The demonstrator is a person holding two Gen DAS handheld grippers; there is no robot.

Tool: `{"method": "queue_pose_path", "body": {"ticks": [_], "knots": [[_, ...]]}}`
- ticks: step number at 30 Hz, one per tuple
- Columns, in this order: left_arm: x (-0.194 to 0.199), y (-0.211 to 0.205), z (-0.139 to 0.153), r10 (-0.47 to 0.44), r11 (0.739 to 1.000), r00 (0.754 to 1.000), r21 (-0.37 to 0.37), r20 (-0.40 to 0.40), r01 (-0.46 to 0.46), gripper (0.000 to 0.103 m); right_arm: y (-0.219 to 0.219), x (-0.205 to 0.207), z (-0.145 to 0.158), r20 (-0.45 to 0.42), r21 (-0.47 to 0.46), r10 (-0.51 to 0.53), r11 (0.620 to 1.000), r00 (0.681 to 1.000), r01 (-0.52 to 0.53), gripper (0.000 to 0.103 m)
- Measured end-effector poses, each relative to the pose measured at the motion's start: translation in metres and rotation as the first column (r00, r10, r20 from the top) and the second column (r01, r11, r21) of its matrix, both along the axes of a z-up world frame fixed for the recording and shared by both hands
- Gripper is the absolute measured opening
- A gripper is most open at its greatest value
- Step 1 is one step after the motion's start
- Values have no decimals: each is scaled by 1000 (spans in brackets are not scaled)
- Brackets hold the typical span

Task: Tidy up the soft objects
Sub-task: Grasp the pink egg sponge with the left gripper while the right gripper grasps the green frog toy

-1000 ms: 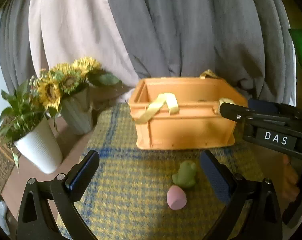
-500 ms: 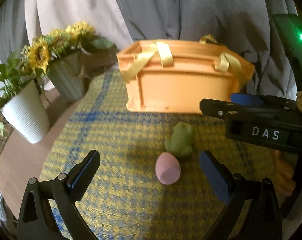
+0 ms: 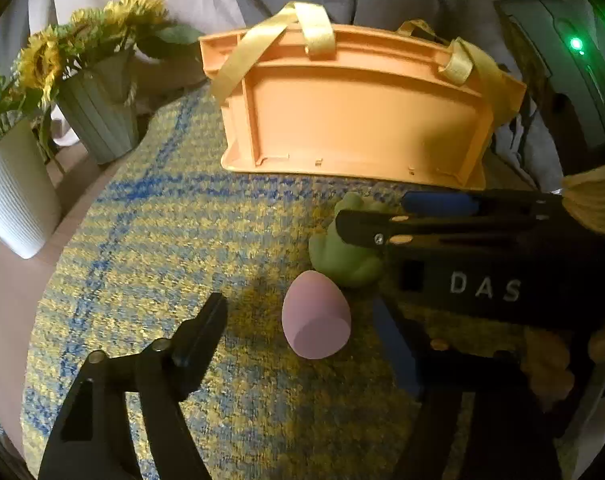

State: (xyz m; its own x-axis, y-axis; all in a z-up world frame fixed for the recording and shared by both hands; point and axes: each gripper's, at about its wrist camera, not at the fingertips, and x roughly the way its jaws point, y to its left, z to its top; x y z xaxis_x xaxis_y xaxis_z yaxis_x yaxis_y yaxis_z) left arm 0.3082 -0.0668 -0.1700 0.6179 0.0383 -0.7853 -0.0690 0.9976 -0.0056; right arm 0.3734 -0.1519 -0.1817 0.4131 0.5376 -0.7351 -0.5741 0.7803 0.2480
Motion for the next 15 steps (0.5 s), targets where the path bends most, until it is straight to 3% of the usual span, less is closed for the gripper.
{"method": "queue_pose_path", "body": {"ticks": [9,15], "knots": [[4,4,-14,-9,999,999,-54,-51,6,52,14,9,-20,-61,-6,43,999,997,-44,63],[0,5,-12,-24,996,999,-84,-30,22,36,25,8,-26,-58,-45,59,997,997,-61,58]]}}
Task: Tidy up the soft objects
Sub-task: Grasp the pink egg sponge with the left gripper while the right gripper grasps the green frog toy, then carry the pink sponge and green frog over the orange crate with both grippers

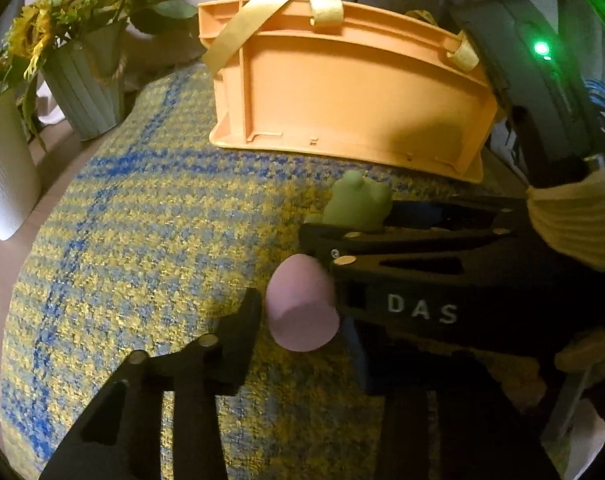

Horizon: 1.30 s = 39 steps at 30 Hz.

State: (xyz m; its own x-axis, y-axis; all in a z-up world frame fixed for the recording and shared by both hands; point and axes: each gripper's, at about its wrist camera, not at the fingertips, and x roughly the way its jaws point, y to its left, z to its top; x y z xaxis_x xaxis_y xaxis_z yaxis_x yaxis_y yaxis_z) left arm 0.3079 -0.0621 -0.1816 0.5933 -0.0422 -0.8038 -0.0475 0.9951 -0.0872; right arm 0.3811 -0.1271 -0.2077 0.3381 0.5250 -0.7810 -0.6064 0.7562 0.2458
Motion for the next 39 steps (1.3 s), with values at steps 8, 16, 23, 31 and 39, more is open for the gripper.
{"method": "queue_pose_path", "body": {"ticks": [8,16,23,31,39], "knots": [[-6,8,5,23,1000,1000,6,21,-23,36,-9,-3,7,27,-1,-56,998,998,57,57],[-15,17,21,43,999,997,15,66,-44,36,-27,-16,25,76,-1,-175,984,982,176,57],[-29,18,46,21,1000,992,10,124,-22,36,-43,-39,45,108,23,-274,962,956,273,57],[-48,25,78,-36,999,982,8,188,35,36,-54,-76,71,142,50,-385,923,912,382,57],[-61,34,106,-96,995,965,-1,244,99,36,-55,-115,95,170,68,-483,875,859,479,57]]}}
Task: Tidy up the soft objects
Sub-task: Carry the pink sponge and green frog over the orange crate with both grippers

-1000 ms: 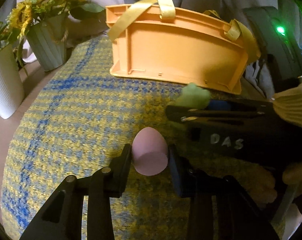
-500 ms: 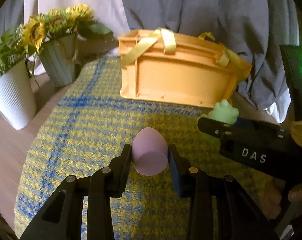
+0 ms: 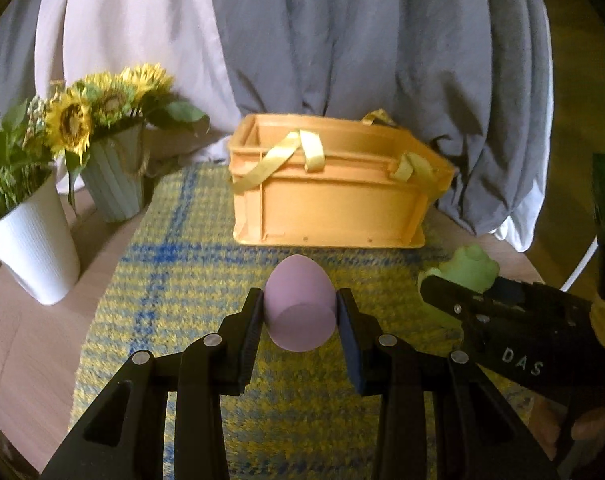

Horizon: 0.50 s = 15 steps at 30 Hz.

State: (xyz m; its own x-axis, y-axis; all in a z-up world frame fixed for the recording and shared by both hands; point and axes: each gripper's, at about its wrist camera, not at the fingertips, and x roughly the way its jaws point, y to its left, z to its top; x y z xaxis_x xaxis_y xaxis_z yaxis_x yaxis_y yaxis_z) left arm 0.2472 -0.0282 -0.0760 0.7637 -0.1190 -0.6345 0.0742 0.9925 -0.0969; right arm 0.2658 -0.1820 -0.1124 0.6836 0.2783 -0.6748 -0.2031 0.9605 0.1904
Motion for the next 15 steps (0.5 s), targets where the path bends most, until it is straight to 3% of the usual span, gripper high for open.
{"method": "queue_pose_path", "body": {"ticks": [15], "knots": [[-10,11,48,-78,996,988,-28,134,82,36,4,-41,57,137,6,-124,992,983,124,57]]}}
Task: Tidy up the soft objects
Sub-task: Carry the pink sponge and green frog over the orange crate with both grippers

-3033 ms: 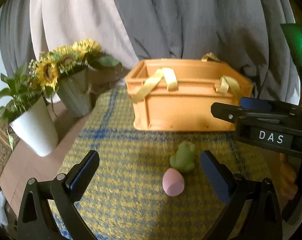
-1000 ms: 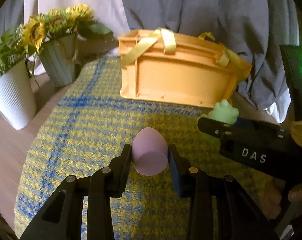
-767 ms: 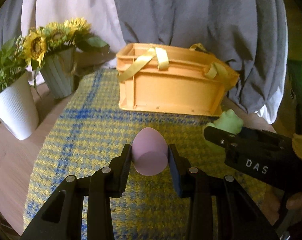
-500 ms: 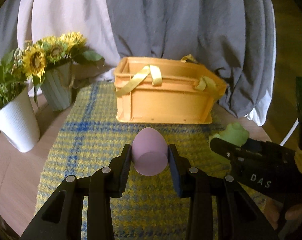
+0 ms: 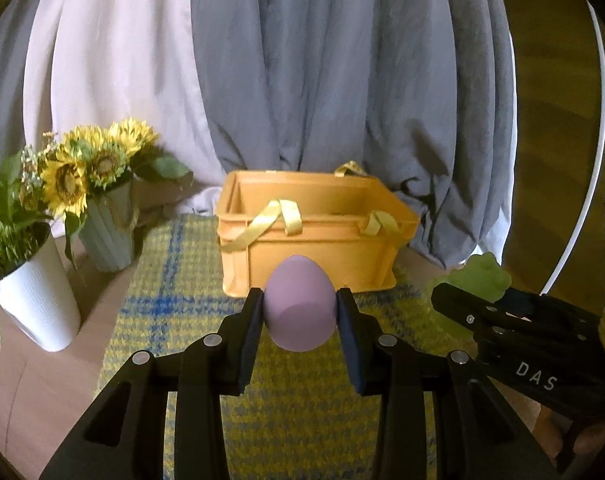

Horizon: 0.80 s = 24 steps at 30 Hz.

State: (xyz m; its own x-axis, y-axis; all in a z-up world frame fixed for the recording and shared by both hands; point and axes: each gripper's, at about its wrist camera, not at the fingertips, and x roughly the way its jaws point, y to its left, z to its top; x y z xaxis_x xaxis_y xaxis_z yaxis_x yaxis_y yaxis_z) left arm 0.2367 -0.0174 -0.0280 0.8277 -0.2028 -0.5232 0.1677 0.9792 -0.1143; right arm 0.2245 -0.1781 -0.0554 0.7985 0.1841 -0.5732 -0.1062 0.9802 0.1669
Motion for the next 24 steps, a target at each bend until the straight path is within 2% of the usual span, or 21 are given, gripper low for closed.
{"method": "queue_pose_path", "body": {"ticks": [13,24], "knots": [[1,1,26,2,1000,995,2,104,-3,36,2,-2,27,93,7,-20,1000,996,19,57],[16,5,44,-8,1000,987,-9,160,10,36,7,5,46,163,8,-30,1000,986,29,57]]}}
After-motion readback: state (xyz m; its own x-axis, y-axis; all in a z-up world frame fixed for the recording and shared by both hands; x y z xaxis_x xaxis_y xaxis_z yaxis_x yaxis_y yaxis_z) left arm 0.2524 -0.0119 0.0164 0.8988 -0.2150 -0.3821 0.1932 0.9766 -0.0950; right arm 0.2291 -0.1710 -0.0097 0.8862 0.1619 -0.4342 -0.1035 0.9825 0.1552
